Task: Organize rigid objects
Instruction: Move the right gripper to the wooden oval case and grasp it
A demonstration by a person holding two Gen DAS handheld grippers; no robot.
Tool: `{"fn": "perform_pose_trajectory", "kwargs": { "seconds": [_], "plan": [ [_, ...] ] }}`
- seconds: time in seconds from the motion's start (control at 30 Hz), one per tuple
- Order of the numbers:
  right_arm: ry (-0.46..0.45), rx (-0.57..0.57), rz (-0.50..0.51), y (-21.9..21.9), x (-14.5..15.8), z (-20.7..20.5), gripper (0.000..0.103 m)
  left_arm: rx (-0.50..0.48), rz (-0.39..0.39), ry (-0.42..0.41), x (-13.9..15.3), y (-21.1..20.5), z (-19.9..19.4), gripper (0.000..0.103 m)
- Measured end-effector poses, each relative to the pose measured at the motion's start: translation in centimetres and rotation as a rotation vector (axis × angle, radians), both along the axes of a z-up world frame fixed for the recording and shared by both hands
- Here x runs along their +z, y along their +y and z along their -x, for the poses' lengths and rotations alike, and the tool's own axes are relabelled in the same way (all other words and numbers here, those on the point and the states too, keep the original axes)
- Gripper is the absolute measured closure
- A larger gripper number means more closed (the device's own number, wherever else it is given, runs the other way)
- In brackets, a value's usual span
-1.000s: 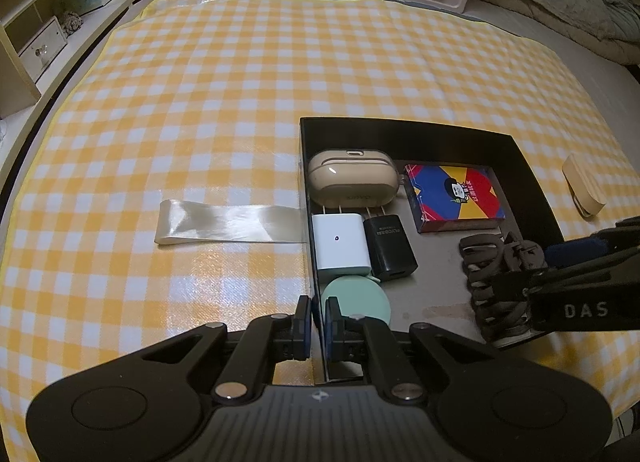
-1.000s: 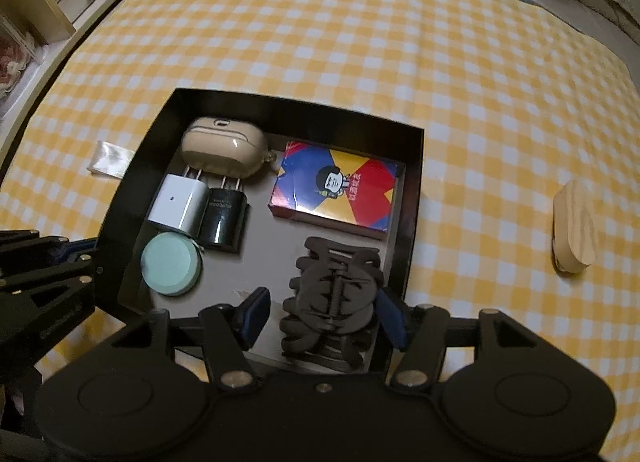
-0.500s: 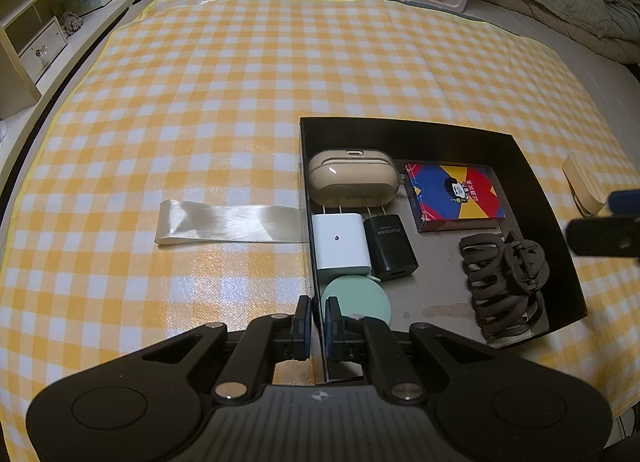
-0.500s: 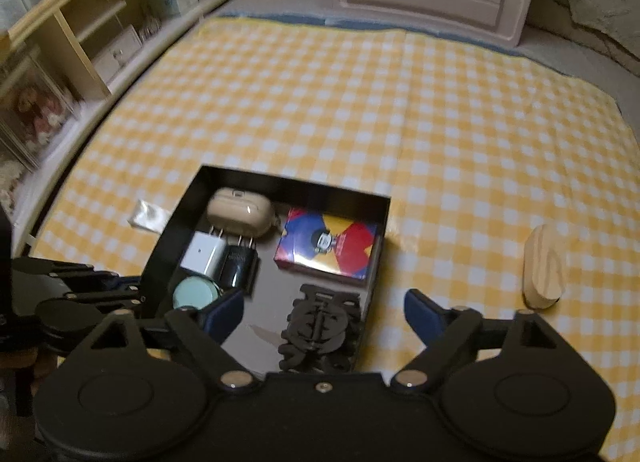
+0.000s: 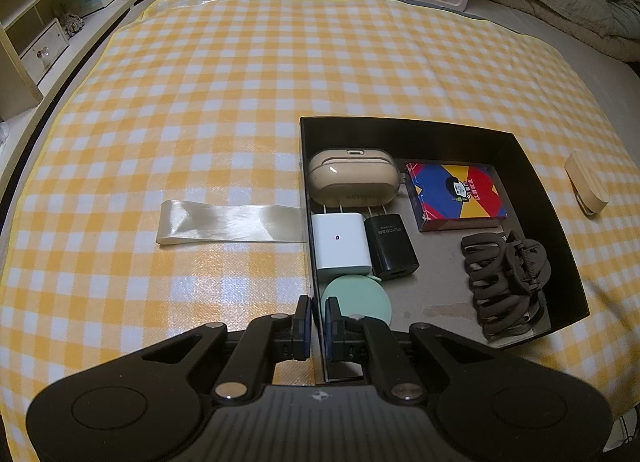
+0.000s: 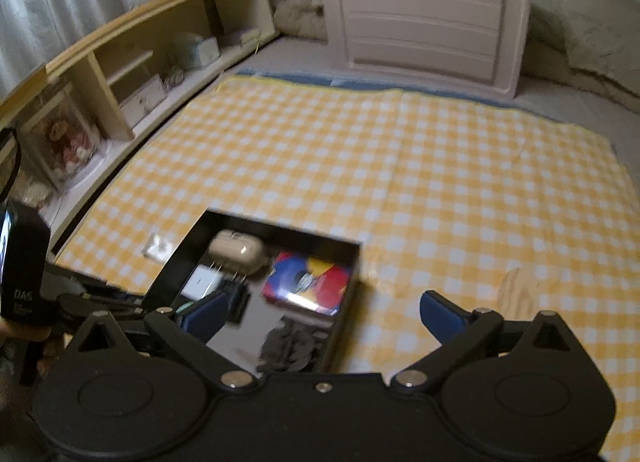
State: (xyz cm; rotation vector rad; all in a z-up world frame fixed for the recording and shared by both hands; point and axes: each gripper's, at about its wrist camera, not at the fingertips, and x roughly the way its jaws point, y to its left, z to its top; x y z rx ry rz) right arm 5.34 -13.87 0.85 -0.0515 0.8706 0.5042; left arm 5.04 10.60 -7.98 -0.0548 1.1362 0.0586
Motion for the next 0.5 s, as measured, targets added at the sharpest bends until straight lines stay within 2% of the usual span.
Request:
{"fn": "perform_pose_trajectory", "kwargs": {
  "seconds": [0.17,0.27,0.43,0.5],
  "plan": [
    [-0.12,-0.07,-0.058,-3.3,-0.1,-1.5,0.0,-0.001,0.0,-0.001,0.0,0.0,0.0,0.097],
    [-0.152,-0.131,-0.024,-5.2,-1.1,-3.2,0.0,-0.001,0.002,0.0,0.0,0.0,0.0,0.097],
    [-0.095,-0.244,0.063,-8.3,-4.1,-6.4,0.001,-0.002,0.002,-0.001,0.0,0.0,0.1,0.097],
    [-0.06,-0.273,0.075,-9.5,-5.3,-7.5,0.009,-0.003,0.003,-0.001,0.0,0.1,0.2,0.097]
  ]
}}
